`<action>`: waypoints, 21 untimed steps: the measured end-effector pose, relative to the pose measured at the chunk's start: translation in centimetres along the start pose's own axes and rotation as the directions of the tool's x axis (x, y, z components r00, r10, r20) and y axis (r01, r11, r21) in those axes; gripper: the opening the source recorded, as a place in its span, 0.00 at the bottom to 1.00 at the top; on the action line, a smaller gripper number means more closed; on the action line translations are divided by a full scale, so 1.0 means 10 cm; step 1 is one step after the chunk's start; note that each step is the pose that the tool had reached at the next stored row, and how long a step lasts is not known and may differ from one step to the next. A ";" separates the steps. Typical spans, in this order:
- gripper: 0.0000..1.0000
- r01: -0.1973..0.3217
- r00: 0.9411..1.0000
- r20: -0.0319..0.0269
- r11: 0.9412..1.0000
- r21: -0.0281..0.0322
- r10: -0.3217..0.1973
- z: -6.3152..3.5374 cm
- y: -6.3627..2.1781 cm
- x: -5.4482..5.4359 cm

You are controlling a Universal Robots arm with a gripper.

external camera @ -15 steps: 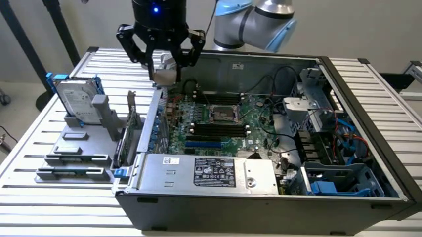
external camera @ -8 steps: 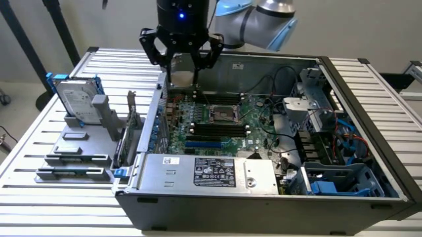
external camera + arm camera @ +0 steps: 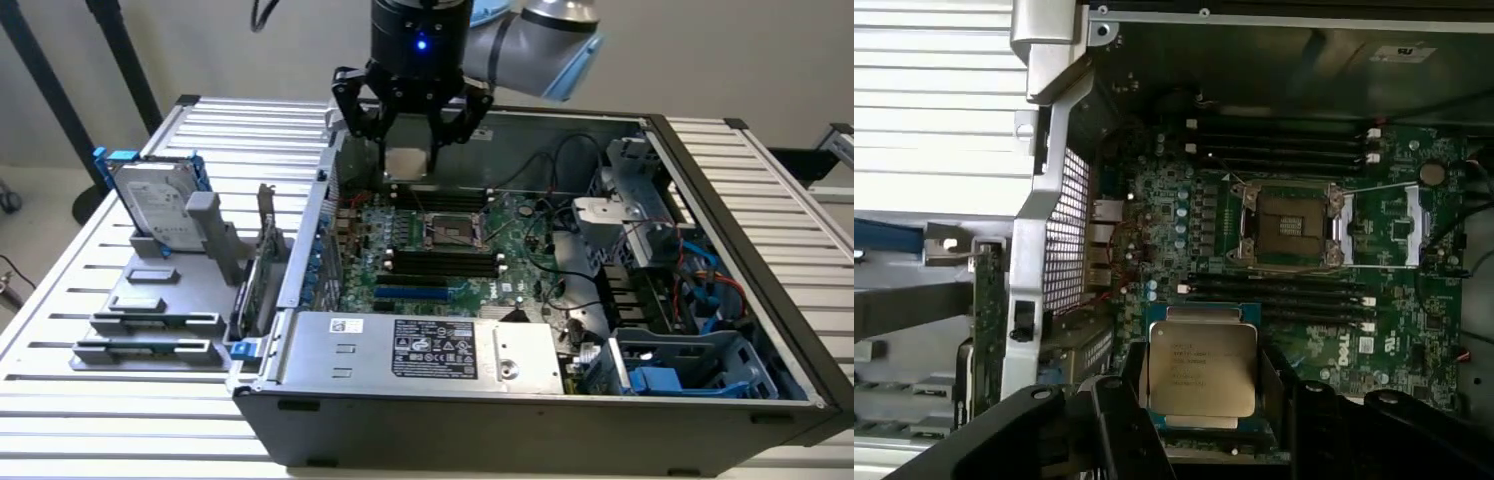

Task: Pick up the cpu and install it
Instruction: 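Pick up the cpu and move it towards the insertion slot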

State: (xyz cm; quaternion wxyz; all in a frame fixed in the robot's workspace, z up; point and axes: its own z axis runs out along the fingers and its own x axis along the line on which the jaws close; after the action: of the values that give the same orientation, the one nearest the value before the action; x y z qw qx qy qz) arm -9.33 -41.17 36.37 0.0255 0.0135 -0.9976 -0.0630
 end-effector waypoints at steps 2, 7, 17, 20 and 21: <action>0.54 0.000 1.000 0.000 1.000 0.000 0.000 0.037 0.043 -0.09; 0.54 0.000 1.000 0.000 1.000 0.001 0.000 0.133 0.162 -0.32; 0.54 0.000 1.000 0.000 1.000 0.001 0.000 0.339 0.474 -0.61; 0.54 0.000 1.000 0.000 1.000 0.004 0.000 0.399 0.565 -0.64; 0.54 -0.001 1.000 0.000 1.000 0.007 0.001 0.415 0.590 -0.65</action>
State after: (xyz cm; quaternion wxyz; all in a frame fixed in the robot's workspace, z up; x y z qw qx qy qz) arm -3.22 -34.61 32.68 0.0256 0.0134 -0.9978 -0.0596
